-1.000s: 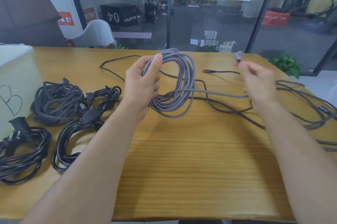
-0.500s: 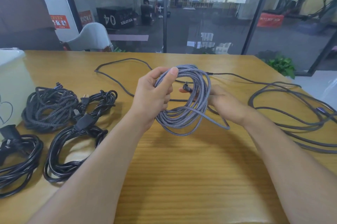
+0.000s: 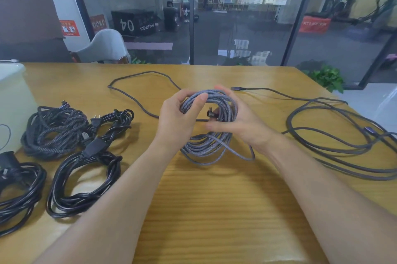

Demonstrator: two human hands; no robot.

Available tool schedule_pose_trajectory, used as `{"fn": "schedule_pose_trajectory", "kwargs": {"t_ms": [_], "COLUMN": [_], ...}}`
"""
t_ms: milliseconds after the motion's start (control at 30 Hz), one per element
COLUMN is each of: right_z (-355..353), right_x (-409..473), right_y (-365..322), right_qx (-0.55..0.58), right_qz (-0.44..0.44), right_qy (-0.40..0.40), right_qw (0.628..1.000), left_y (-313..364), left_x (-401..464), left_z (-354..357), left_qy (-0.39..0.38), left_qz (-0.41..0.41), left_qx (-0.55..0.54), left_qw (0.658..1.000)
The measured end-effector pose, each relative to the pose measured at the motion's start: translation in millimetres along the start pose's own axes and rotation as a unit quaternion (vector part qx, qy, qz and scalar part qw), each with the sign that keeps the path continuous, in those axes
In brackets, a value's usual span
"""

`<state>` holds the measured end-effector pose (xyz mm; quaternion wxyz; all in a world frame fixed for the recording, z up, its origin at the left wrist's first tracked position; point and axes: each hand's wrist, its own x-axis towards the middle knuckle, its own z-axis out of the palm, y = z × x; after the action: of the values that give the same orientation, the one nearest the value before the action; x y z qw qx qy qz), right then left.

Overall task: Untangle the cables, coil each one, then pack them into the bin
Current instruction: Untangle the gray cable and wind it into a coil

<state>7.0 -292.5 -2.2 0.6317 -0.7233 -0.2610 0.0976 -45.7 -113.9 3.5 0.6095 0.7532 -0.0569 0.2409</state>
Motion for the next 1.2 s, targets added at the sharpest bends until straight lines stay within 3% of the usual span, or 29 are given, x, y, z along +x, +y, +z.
{"fn": "schedule_pose_trajectory", "kwargs": {"t_ms": [300, 500, 733, 833, 967, 1200], "right_z": [19, 14, 9, 10, 8, 5], "right_x": [1, 6, 15, 16, 16, 15], "right_y": [2, 8, 13, 12, 13, 15], "right_qx": [-0.081, -0.337, -0.377, -0.371, -0.313, -0.341], "right_qz": [-0.071, -0.138, -0.236, -0.245, -0.224, -0.260], "right_qy": [0.132, 0.221, 0.264, 0.264, 0.225, 0.198], "right_qw": [0.985, 0.905, 0.856, 0.856, 0.895, 0.881], "left_y": [-3, -13, -27, -30, -33, -33], "left_x": [-1, 4, 11, 12, 13, 11], "left_z": [6, 10, 10, 11, 10, 6], "left_qy": [0.009, 0.037, 0.056, 0.060, 0.058, 0.057], "left_qz": [-0.002, -0.023, -0.061, -0.075, -0.079, -0.076], "left_qx": [0.000, -0.019, -0.042, -0.054, -0.051, -0.027], "left_qw": [1.000, 0.999, 0.996, 0.994, 0.994, 0.995]}}
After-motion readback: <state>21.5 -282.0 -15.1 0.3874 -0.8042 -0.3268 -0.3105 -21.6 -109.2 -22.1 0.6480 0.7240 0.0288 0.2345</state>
